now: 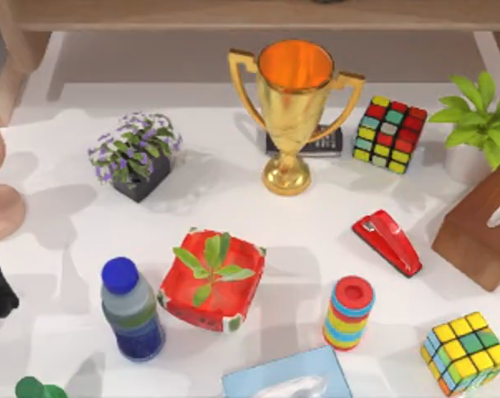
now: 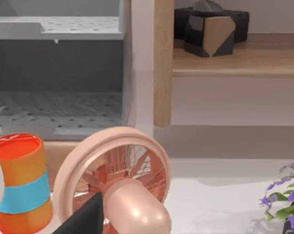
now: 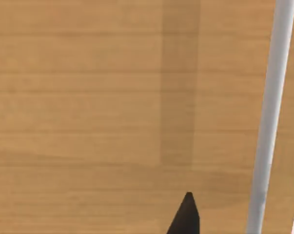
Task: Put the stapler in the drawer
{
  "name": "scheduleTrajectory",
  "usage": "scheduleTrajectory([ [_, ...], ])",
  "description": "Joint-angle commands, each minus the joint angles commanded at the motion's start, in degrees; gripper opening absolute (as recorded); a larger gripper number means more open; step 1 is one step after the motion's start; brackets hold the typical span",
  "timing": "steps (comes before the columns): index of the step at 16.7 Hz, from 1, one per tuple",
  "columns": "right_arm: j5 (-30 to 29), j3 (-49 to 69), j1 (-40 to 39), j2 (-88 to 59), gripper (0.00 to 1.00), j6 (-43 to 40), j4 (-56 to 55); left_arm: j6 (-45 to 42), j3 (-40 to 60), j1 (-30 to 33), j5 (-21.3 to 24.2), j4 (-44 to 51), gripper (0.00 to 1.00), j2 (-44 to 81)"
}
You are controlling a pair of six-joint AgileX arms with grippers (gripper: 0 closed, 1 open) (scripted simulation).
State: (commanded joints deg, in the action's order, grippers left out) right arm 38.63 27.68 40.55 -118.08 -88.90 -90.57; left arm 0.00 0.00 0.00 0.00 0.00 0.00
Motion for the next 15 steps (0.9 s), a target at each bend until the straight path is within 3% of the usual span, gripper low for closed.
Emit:
scheduleTrajectory([
  [3,0.0,0.0,0.0,0.0,0.98,0.0,0.0,0.0,0.0,0.0,0.0,0.0,1.0,0.0],
  [4,0.0,0.0,0.0,0.0,1.0,0.0,0.0,0.0,0.0,0.0,0.0,0.0,1.0,0.0],
  [15,1.18,-1.49,1.23,0.46,1.0,-0.02,-1.16,0.0,0.0,0.0,0.0,0.0,1.0,0.0],
])
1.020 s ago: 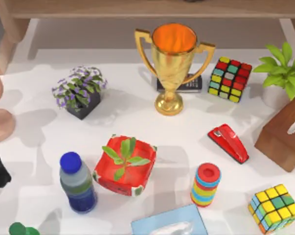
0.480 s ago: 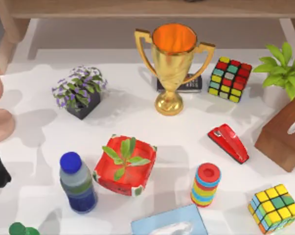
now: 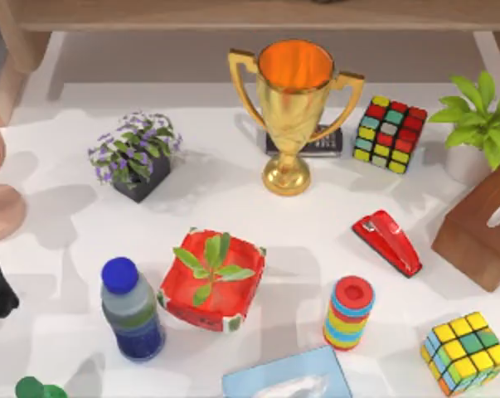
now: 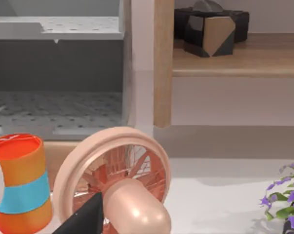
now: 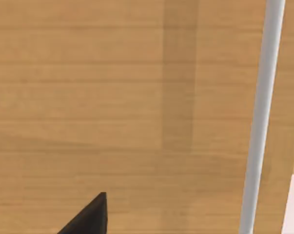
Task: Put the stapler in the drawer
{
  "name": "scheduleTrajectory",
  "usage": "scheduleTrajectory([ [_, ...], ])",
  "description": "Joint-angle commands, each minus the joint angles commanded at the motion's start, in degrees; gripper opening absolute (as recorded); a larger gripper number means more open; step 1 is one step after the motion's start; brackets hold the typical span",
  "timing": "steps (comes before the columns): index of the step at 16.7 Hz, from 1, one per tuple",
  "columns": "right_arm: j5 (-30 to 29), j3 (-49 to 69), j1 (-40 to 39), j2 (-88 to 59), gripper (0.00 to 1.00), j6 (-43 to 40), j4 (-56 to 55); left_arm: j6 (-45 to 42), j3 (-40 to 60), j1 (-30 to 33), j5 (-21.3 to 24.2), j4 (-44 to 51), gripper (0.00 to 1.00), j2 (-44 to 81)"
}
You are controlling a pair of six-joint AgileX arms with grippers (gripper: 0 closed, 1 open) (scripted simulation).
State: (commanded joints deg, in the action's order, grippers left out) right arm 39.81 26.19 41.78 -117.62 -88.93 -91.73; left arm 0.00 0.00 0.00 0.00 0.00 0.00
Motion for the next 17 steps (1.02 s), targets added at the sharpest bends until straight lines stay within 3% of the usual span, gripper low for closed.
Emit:
scheduleTrajectory([
  [7,1.5,-1.8,1.22,0.33,1.0,0.05,-1.27,0.0,0.0,0.0,0.0,0.0,1.0,0.0],
  [11,-1.89,0.72,1.89,5.46,1.0,0.85,-2.88,0.0,0.0,0.0,0.0,0.0,1.0,0.0],
  [14,-6.53,6.19,-2.27,11.54,1.0,3.14,0.11,0.0,0.0,0.0,0.0,0.0,1.0,0.0],
  [17,-11.53,13.66,-11.71,15.66,1.0,7.41,8.46,0.0,0.0,0.0,0.0,0.0,1.0,0.0],
])
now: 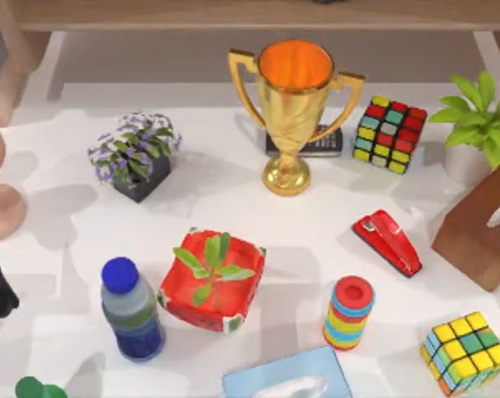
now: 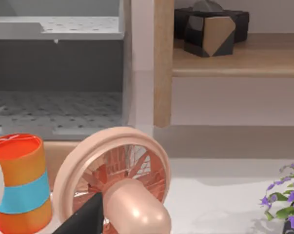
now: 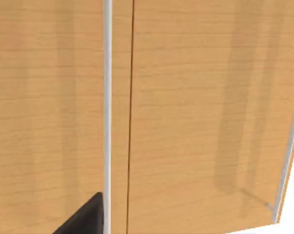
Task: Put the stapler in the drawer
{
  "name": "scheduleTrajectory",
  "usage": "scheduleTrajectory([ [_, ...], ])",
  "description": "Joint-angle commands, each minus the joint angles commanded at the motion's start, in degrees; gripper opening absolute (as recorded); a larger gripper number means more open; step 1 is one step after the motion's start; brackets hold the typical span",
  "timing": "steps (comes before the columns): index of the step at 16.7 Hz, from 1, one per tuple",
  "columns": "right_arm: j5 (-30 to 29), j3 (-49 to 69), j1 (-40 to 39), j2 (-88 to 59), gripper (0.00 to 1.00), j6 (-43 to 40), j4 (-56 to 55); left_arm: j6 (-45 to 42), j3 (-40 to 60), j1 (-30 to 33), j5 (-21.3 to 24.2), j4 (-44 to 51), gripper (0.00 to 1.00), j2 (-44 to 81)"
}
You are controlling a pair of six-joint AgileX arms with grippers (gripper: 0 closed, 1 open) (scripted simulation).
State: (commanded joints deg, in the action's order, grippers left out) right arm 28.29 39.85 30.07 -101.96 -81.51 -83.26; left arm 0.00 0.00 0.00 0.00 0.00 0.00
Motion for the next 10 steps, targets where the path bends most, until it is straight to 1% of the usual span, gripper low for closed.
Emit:
scheduleTrajectory([
  [3,-5.08,8.77,-13.02,2.14,1.0,5.91,13.72,0.0,0.0,0.0,0.0,0.0,1.0,0.0],
  [5,-8.66,14.89,-21.54,2.67,1.0,10.59,26.08,0.0,0.0,0.0,0.0,0.0,1.0,0.0],
  [7,-12.52,20.88,-29.05,2.45,1.0,15.74,40.66,0.0,0.0,0.0,0.0,0.0,1.0,0.0],
  [10,-18.22,29.11,-37.52,0.68,1.0,24.28,66.52,0.0,0.0,0.0,0.0,0.0,1.0,0.0],
])
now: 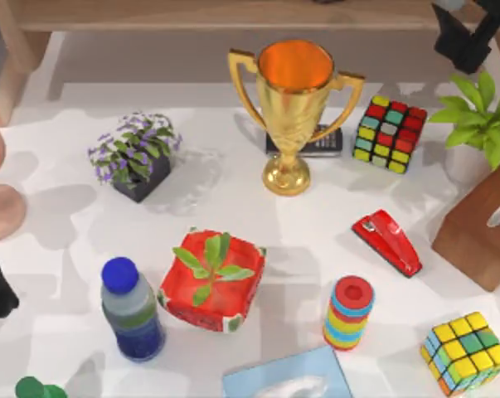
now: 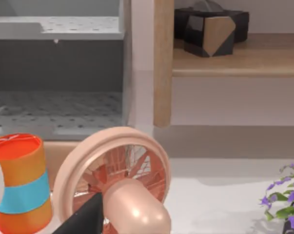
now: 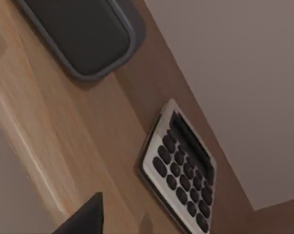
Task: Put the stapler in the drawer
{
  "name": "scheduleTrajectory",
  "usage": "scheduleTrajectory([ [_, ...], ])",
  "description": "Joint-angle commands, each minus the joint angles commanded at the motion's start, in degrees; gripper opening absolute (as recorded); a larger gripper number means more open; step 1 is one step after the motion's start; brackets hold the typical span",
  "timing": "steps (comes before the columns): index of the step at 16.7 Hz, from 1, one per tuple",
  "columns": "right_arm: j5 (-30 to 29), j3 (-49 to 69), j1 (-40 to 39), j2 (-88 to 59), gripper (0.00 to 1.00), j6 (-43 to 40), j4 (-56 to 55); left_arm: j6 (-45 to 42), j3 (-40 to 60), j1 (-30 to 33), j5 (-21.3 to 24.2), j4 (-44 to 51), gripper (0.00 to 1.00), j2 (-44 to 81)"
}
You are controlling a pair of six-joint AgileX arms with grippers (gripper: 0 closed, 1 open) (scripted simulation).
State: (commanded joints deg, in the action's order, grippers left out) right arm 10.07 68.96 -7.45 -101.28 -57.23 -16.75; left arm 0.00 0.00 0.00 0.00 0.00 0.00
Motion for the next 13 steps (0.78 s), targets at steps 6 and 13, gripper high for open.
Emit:
scheduleTrajectory([
  [6,-7.66,12.68,-10.4,-3.69,1.0,19.16,48.21,0.0,0.0,0.0,0.0,0.0,1.0,0.0],
  [13,-9.82,21.85,-16.98,-12.48,1.0,39.6,78.27,0.0,0.0,0.0,0.0,0.0,1.0,0.0],
])
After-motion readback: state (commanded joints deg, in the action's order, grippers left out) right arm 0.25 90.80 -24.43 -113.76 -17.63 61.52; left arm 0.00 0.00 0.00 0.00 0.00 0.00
